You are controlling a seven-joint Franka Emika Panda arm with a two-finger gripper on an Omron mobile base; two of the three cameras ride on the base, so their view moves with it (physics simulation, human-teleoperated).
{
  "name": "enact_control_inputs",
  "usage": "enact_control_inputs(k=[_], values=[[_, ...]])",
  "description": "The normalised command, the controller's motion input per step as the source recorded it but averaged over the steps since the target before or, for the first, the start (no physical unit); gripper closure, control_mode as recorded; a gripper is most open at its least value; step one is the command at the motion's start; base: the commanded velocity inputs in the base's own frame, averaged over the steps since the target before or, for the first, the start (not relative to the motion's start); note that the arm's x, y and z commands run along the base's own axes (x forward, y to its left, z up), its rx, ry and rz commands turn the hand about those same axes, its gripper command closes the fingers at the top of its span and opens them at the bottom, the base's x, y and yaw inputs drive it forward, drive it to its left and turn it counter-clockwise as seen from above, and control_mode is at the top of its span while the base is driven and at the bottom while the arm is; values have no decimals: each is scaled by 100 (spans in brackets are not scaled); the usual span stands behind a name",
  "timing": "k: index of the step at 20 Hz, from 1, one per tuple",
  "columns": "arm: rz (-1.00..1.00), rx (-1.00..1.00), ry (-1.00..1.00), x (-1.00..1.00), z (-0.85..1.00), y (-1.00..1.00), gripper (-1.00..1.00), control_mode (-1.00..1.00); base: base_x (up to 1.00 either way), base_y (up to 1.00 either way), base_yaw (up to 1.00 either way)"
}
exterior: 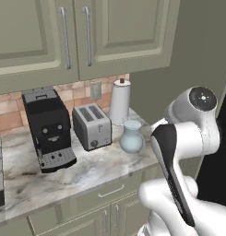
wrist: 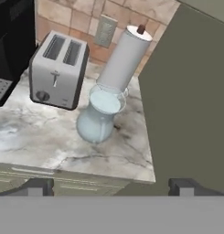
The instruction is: Move the artichoke and walnut from the top shelf to the second highest shelf to make space. Then, place the pitcher from the counter on the cleared top shelf.
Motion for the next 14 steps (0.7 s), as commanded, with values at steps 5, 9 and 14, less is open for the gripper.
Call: enact_control_inputs(k=[5, 9, 14], values=[[-5, 2, 12, 21, -51, 4, -100, -100, 0, 0, 0], [-4, 13, 0, 1, -72, 9, -100, -100, 0, 0, 0], [-8, 20, -3, 0, -63, 4, -100, -100, 0, 0, 0]])
